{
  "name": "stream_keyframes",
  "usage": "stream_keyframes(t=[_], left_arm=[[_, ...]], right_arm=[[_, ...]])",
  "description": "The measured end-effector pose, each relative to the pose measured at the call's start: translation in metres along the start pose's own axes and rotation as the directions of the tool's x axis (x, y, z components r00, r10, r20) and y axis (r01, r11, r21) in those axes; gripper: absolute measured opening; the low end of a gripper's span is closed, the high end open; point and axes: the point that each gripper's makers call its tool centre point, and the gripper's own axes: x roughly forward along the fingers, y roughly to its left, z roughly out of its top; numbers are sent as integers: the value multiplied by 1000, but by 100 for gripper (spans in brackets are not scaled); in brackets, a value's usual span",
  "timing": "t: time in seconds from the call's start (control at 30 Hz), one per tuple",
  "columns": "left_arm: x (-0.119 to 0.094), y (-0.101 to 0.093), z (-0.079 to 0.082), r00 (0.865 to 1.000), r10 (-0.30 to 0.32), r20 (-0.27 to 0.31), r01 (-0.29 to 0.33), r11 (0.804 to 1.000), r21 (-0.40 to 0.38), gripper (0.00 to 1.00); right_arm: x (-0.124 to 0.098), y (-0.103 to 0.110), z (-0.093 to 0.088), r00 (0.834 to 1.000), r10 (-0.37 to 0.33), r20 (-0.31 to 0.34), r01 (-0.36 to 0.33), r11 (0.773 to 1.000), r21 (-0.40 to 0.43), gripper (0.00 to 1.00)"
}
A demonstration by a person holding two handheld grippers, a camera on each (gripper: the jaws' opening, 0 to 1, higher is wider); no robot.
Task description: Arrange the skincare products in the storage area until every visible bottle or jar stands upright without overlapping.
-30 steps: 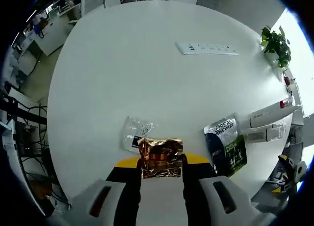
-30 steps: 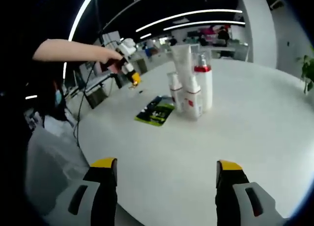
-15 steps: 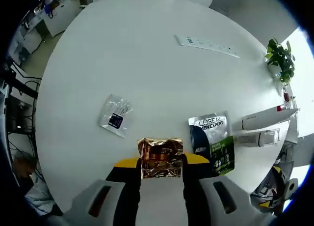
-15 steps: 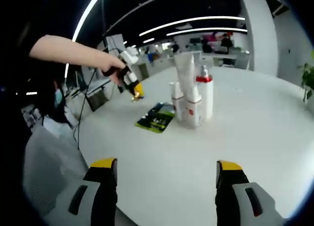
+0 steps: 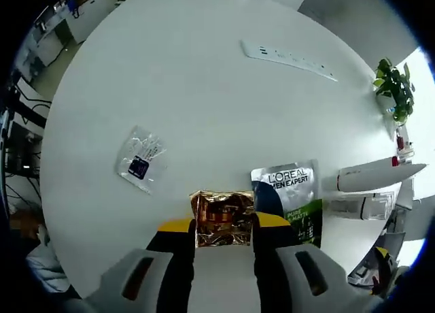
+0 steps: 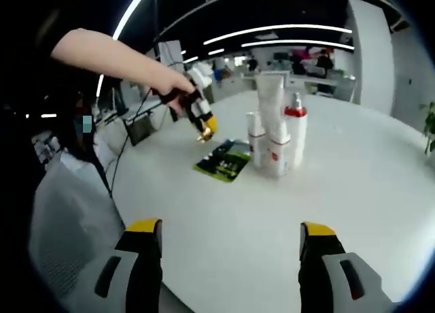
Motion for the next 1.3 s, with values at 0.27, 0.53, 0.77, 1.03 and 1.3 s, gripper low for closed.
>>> stream_keyframes(t=[0.27, 0.53, 0.77, 1.03, 1.3], left_arm=[[7, 3, 3, 1000, 9, -4, -9, 1000, -27, 32], [14, 4, 4, 1000, 18, -20, -18, 1000, -18, 33], [16, 3, 5, 999, 24, -23, -24, 1000, -7, 34], [18, 7, 5, 999, 24, -27, -24, 999, -21, 35], [20, 5, 6, 1000, 13, -23, -13, 1000, -28, 36]], right_arm=[[0, -3, -2, 1000, -7, -1, 7, 1000, 24, 86], [1, -3, -3, 1000, -8, -11, 9, 1000, 29, 87], [0, -6, -4, 1000, -17, -9, 18, 999, 43, 87], [1, -7, -5, 1000, -18, -16, 19, 999, 44, 87], [1, -7, -6, 1000, -19, -18, 20, 999, 49, 87]])
